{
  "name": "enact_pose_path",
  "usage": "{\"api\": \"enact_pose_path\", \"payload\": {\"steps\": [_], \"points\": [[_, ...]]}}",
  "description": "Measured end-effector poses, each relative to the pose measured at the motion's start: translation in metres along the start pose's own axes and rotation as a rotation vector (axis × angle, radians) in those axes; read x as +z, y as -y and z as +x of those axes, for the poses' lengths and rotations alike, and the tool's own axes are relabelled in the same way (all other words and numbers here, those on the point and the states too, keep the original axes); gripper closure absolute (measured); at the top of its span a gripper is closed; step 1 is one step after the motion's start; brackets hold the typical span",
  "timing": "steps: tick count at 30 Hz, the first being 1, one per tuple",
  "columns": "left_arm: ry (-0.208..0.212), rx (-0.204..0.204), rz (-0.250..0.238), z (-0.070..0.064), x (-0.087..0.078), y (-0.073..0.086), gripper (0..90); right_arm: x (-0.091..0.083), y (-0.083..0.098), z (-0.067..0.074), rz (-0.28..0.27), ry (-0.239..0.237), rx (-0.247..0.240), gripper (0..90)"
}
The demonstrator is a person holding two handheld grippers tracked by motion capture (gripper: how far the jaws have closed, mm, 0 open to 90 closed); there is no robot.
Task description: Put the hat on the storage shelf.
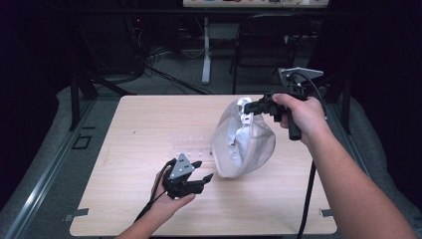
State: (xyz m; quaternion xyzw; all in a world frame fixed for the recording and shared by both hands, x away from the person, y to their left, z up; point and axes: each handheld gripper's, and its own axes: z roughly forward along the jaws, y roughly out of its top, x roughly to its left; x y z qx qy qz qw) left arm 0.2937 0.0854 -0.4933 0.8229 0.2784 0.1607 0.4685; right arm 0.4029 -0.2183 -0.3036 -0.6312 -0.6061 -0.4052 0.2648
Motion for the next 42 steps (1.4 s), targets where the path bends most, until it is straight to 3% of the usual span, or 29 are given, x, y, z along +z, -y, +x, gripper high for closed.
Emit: {"api": "enact_pose_path", "payload": {"steps": [3,11,16,26,29,35,42], "points": [[-0.006,0.028,-0.005,-0.006,0.004,-0.007,43.3,0.003,-0.002,0.003,-0.009,0.000,-0.001,83.7],[0.016,0.049,-0.027,-0.013,0.009,-0.023,42.7,0.006,-0.009,0.013,-0.029,0.000,-0.004,83.7],[0.019,0.061,-0.016,-0.016,0.011,-0.028,42.5,0.009,-0.011,0.017,-0.031,-0.003,-0.011,83.7],[-0.050,0.064,0.038,-0.021,0.029,-0.037,44.1,0.016,-0.015,0.021,-0.038,-0.009,-0.010,83.7],[-0.092,0.081,0.060,-0.024,0.035,-0.039,47.6,0.017,-0.016,0.022,-0.033,-0.012,-0.008,83.7],[-0.126,0.082,0.105,-0.023,0.040,-0.041,60.1,0.017,-0.016,0.022,-0.042,-0.012,-0.009,83.7],[-0.155,0.088,0.112,-0.016,0.038,-0.041,71.9,0.016,-0.016,0.022,-0.041,-0.008,-0.009,83.6]]}}
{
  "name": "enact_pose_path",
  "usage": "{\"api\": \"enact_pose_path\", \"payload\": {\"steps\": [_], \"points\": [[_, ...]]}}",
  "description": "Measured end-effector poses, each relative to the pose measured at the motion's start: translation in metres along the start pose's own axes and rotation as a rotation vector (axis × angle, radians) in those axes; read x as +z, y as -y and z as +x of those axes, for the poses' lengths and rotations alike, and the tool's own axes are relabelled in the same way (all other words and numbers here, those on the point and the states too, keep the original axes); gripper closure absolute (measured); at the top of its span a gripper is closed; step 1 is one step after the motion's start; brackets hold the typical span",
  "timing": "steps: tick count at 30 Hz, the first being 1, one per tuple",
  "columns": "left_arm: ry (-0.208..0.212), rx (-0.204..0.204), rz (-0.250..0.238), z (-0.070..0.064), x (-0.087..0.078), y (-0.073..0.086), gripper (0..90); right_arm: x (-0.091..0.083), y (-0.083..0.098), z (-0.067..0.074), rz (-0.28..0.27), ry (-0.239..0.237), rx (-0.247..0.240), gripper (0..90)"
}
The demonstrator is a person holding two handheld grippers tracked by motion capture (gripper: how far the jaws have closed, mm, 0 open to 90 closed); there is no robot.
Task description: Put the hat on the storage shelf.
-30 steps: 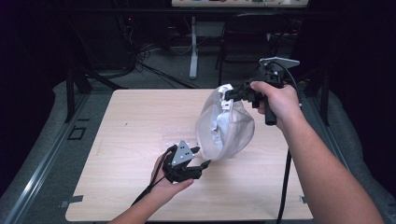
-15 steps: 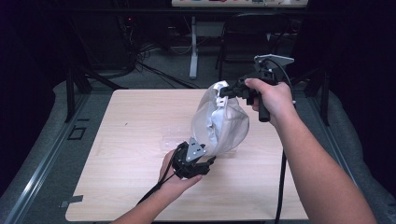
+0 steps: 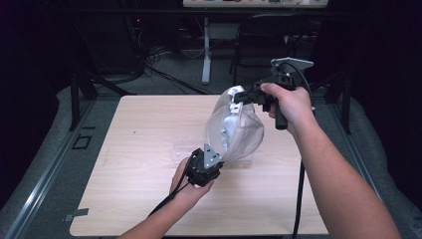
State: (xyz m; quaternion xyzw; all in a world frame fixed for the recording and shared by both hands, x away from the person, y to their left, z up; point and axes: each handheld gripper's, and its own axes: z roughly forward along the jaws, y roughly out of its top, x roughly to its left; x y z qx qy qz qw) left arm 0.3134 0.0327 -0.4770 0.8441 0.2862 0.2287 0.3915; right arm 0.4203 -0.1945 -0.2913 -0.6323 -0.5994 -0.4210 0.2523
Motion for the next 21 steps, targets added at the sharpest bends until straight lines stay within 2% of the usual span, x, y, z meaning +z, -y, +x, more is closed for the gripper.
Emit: {"api": "enact_pose_path", "payload": {"steps": [4,10,11,13,16,21], "points": [[0.011,0.006,-0.013,0.006,-0.004,0.000,76.8,0.000,0.000,0.002,-0.002,0.000,-0.002,83.5],[0.028,-0.005,-0.032,0.013,-0.006,0.001,78.1,-0.001,-0.001,0.006,-0.005,-0.002,-0.012,83.5],[0.051,-0.027,-0.040,0.018,-0.007,0.001,78.2,-0.001,-0.001,0.007,-0.011,-0.003,-0.012,83.4],[0.070,-0.056,-0.048,0.024,-0.007,0.002,78.4,0.000,-0.001,0.007,-0.013,-0.006,-0.008,83.4],[0.081,-0.062,-0.053,0.030,-0.006,0.004,79.7,0.002,-0.001,0.007,-0.015,0.000,-0.012,83.5],[0.100,-0.040,-0.083,0.035,-0.007,0.006,82.2,0.005,-0.002,0.007,-0.015,-0.001,-0.016,83.5]]}}
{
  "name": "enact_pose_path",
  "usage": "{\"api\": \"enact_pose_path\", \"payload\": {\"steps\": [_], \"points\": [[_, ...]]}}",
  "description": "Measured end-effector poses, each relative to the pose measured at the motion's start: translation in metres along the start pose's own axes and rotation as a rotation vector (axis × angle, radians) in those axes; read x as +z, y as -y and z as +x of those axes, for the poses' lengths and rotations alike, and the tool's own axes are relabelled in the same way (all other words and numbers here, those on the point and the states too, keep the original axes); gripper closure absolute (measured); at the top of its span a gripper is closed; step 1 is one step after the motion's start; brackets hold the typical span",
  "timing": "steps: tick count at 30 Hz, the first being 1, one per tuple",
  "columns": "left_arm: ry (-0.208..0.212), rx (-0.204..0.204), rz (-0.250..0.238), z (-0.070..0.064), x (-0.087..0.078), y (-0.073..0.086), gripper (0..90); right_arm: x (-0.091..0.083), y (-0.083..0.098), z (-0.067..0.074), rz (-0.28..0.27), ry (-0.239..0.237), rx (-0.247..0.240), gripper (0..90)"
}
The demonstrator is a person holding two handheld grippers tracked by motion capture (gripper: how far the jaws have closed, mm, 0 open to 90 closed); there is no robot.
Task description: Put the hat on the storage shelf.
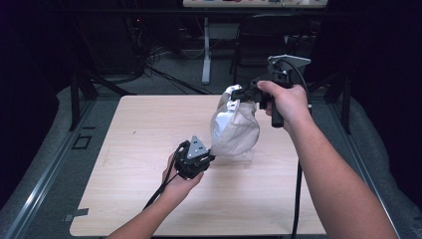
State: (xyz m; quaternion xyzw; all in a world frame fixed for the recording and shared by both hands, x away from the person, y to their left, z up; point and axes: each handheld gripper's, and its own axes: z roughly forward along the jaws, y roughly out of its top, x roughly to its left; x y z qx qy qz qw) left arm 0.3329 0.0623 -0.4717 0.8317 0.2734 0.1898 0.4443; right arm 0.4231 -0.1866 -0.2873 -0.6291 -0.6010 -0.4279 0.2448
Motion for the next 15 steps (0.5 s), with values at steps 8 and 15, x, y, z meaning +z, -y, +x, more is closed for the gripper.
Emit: {"api": "enact_pose_path", "payload": {"steps": [8,15], "points": [[0.052,-0.012,-0.040,0.014,-0.004,0.001,85.0,0.007,-0.004,0.000,-0.007,-0.008,0.003,83.5],[0.063,-0.061,-0.050,0.028,-0.003,0.005,84.9,0.016,-0.008,-0.003,-0.008,-0.011,0.006,83.6]]}}
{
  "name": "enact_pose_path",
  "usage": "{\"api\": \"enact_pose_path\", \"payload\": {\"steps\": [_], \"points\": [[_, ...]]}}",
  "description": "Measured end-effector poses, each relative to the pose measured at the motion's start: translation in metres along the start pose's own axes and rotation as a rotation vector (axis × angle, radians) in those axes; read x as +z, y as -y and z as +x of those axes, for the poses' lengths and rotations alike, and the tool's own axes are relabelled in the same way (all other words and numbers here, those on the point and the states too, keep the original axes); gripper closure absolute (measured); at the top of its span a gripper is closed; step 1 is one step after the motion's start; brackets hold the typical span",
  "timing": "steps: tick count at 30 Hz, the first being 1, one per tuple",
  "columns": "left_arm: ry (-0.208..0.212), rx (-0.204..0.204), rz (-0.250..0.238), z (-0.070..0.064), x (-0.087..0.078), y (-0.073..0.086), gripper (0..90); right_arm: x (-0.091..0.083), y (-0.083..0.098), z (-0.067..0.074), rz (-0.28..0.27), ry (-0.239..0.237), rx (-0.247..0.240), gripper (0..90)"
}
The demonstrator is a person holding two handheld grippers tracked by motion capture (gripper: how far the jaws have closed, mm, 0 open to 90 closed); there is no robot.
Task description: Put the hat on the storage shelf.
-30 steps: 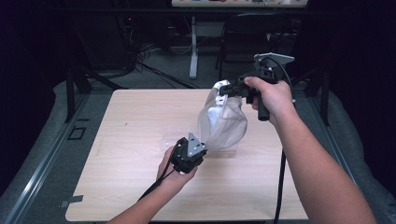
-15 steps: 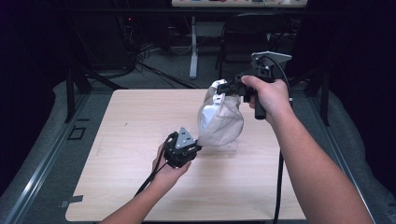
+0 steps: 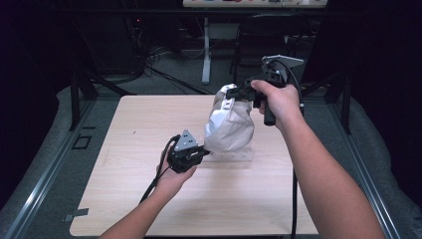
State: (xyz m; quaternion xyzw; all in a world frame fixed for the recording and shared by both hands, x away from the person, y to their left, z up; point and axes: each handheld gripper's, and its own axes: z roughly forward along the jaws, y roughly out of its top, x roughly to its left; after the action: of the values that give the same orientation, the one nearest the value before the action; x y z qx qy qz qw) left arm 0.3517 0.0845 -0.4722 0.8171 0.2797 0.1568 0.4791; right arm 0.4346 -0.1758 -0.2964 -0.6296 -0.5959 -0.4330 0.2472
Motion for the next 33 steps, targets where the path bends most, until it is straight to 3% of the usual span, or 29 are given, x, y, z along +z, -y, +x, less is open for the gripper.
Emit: {"api": "enact_pose_path", "payload": {"steps": [5,16,24,26,30,33], "points": [[0.031,-0.039,-0.011,0.006,0.005,0.009,84.9,0.011,0.000,-0.005,0.021,0.012,0.004,83.5],[0.032,-0.056,-0.006,0.010,0.012,0.022,85.0,0.024,0.000,-0.010,0.046,0.027,0.006,83.6],[0.010,-0.074,0.000,0.007,0.012,0.028,85.2,0.034,0.002,-0.010,0.056,0.015,0.005,83.6],[0.015,-0.090,0.001,0.009,0.012,0.029,85.2,0.035,0.003,-0.010,0.057,0.022,0.000,83.5],[0.021,-0.086,0.009,0.011,0.011,0.031,85.2,0.036,0.003,-0.012,0.067,0.021,0.000,83.5],[0.032,-0.115,0.006,0.014,0.010,0.034,85.3,0.036,0.003,-0.014,0.068,0.027,0.001,83.5]]}}
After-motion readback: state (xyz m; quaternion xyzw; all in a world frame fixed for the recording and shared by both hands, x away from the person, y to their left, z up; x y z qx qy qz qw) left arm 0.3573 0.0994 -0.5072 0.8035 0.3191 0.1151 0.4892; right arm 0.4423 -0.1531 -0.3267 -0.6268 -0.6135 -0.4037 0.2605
